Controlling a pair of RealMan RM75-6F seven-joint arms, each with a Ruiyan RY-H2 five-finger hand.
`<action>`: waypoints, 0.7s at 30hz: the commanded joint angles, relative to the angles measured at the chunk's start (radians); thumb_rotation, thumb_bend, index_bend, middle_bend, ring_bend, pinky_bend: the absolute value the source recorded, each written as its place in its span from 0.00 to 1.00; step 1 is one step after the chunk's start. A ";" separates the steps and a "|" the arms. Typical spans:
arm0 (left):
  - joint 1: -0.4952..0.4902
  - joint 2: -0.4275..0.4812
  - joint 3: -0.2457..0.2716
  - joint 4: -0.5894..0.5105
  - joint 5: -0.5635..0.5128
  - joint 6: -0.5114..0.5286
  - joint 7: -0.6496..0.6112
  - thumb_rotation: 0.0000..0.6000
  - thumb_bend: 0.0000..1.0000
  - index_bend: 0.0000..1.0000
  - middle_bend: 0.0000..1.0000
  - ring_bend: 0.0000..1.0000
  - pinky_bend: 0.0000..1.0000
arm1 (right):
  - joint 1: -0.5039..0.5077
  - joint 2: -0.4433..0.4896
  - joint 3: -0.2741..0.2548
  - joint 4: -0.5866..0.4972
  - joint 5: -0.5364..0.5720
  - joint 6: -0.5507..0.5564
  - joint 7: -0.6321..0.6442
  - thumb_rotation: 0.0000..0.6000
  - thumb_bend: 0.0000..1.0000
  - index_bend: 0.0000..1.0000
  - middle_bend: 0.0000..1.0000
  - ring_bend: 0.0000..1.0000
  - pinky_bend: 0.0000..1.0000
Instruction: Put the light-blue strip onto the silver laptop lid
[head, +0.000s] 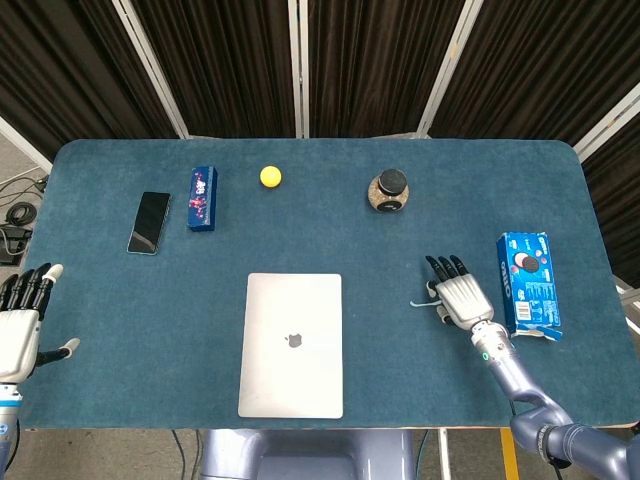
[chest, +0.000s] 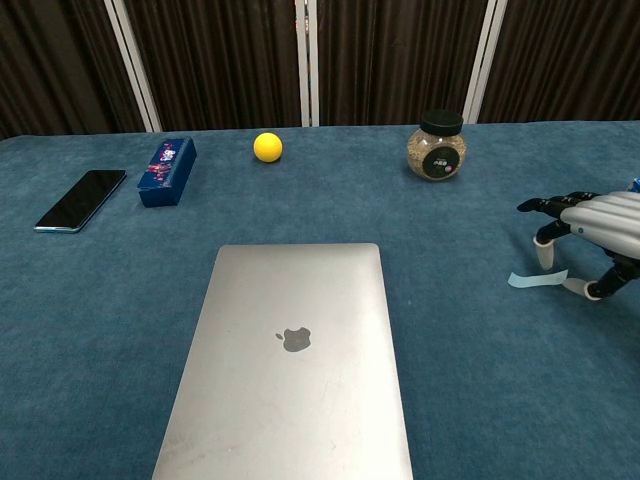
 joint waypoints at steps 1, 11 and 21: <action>-0.001 0.000 0.000 0.000 0.000 0.000 0.000 1.00 0.00 0.00 0.00 0.00 0.00 | 0.003 -0.010 -0.005 0.015 -0.001 -0.001 0.014 1.00 0.33 0.50 0.00 0.00 0.00; -0.001 0.001 0.001 -0.001 -0.002 -0.001 -0.003 1.00 0.00 0.00 0.00 0.00 0.00 | 0.008 -0.034 -0.015 0.054 -0.007 0.006 0.047 1.00 0.38 0.58 0.00 0.00 0.00; -0.002 0.002 0.003 -0.004 -0.002 0.000 -0.004 1.00 0.00 0.00 0.00 0.00 0.00 | 0.013 -0.036 -0.016 0.058 -0.026 0.041 0.058 1.00 0.43 0.64 0.00 0.00 0.00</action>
